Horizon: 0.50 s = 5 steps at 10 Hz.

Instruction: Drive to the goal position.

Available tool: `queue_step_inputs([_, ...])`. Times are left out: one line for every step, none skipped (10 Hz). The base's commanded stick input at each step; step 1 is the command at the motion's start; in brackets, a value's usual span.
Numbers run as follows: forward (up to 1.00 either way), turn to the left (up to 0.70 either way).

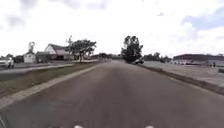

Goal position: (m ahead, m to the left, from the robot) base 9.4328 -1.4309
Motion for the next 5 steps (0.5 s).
queue_step_inputs([0.7,0.0])
queue_step_inputs([0.7,0.0])
queue_step_inputs([0.7,0.0])
queue_step_inputs([0.7,0.0])
queue_step_inputs([0.7,0.0])
